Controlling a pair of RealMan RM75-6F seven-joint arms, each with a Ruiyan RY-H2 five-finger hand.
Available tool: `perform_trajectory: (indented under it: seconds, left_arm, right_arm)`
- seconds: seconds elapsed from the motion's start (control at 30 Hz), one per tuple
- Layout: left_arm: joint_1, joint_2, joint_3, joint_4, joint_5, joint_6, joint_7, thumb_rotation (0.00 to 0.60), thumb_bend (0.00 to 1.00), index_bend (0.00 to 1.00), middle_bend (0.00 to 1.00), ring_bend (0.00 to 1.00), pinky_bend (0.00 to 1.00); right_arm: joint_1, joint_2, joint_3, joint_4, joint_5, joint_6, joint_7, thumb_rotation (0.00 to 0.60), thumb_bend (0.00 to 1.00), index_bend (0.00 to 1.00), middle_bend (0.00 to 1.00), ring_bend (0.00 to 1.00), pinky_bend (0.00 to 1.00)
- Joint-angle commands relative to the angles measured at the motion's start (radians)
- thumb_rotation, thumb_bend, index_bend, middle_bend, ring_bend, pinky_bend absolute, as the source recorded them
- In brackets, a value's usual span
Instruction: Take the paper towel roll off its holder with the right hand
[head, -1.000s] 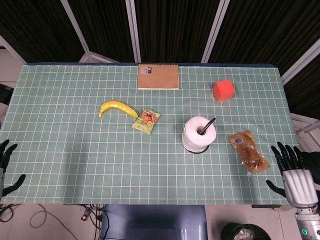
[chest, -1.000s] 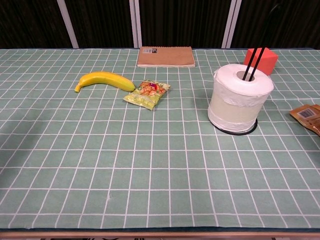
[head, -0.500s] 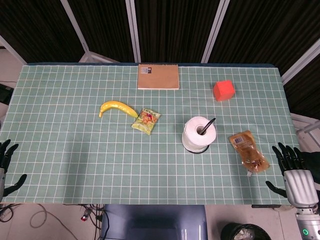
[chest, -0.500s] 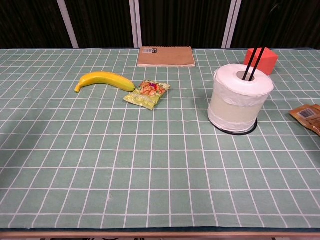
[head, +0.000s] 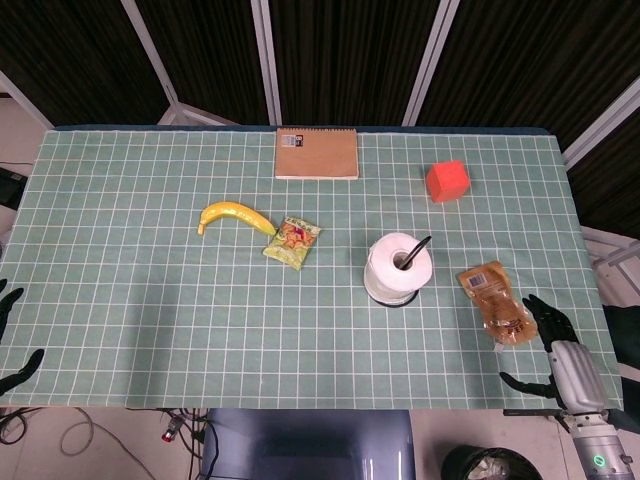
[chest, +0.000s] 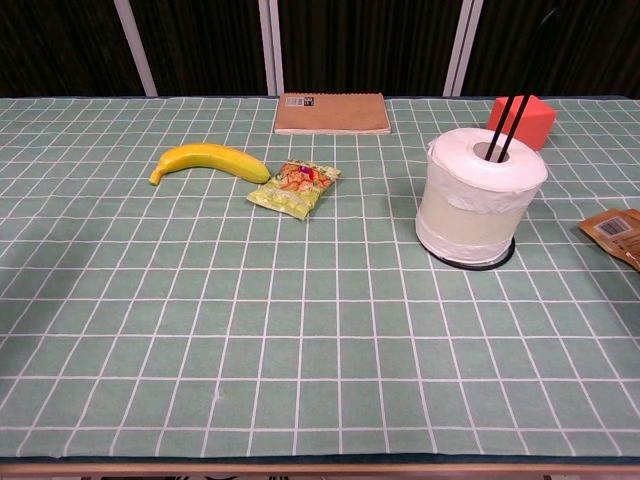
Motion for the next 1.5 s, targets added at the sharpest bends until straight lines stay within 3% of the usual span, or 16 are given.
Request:
perform_trajectory:
  seconds: [0.03, 0.17, 0.37, 0.87, 1.5]
  left_arm:
    - [0.0, -0.001, 0.0, 0.001, 0.001, 0.001, 0.001, 0.6, 0.22, 0.12, 0.0, 0.0, 0.03]
    - [-0.001, -0.002, -0.002, 0.002, -0.007, -0.005, 0.005, 0.6, 0.22, 0.12, 0.0, 0.0, 0.03]
    - [-0.006, -0.005, -0.005, 0.006, -0.011, -0.013, 0.01, 0.6, 0.22, 0.12, 0.0, 0.0, 0.03]
    - [-0.004, 0.0, -0.008, 0.007, -0.017, -0.01, 0.002, 0.6, 0.22, 0.12, 0.0, 0.0, 0.03]
    - [-0.001, 0.007, -0.015, 0.008, -0.033, -0.012, -0.009, 0.6, 0.22, 0.12, 0.0, 0.0, 0.03]
  right_arm:
    - [0.114, 0.03, 0.07, -0.059, 0.123, -0.207, 0.296, 0.6, 0.0, 0.0, 0.0, 0.0, 0.0]
    - [0.175, 0.0, 0.125, -0.019, 0.199, -0.306, 0.401, 0.6, 0.0, 0.0, 0.0, 0.0, 0.0]
    - [0.233, -0.108, 0.179, 0.072, 0.303, -0.393, 0.461, 0.6, 0.0, 0.0, 0.0, 0.0, 0.0]
    - [0.344, -0.379, 0.233, 0.28, 0.384, -0.458, 0.341, 0.6, 0.0, 0.0, 0.0, 0.0, 0.0]
    - [0.423, -0.552, 0.288, 0.424, 0.418, -0.486, 0.243, 0.6, 0.0, 0.0, 0.0, 0.0, 0.0]
